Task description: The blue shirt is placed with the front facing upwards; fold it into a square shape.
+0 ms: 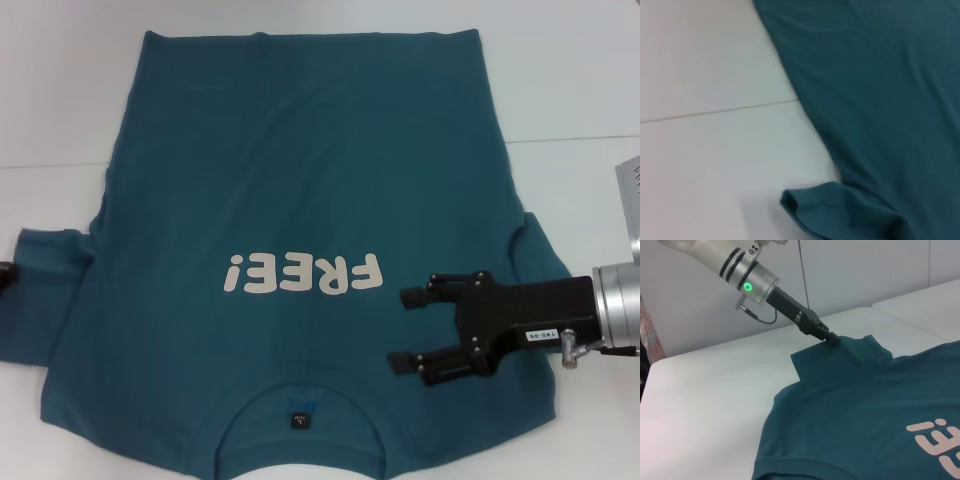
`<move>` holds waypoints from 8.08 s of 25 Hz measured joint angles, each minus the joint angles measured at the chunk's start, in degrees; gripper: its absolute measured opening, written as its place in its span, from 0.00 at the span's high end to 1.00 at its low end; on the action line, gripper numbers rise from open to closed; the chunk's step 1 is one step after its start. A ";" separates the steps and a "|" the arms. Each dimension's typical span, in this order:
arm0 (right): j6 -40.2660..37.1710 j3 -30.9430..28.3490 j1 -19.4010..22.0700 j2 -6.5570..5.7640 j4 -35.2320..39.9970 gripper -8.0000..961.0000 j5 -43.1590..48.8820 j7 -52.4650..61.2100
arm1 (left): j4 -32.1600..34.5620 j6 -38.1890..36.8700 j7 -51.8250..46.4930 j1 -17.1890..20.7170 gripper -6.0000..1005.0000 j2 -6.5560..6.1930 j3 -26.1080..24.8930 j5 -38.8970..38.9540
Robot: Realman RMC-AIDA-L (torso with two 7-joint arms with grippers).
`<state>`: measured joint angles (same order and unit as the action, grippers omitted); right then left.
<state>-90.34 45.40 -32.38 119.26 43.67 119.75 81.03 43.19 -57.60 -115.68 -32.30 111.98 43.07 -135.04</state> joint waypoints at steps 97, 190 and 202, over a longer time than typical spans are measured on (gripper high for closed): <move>0.95 -0.15 -0.73 0.00 2.30 0.02 1.00 3.86 | 4.97 -1.19 -9.14 -4.15 0.98 1.93 -2.55 -11.74; 1.49 0.65 -1.42 -0.07 2.38 0.02 3.50 3.33 | 26.72 12.22 -39.24 6.42 0.34 12.31 30.37 -22.67; 1.04 0.65 -0.86 -0.31 3.01 0.02 3.46 4.42 | 30.12 8.48 -40.15 9.29 0.16 12.53 44.51 -24.17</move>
<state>-89.31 46.05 -33.24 118.95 46.68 123.21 85.46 73.31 -49.12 -155.83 -23.01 124.51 87.58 -159.22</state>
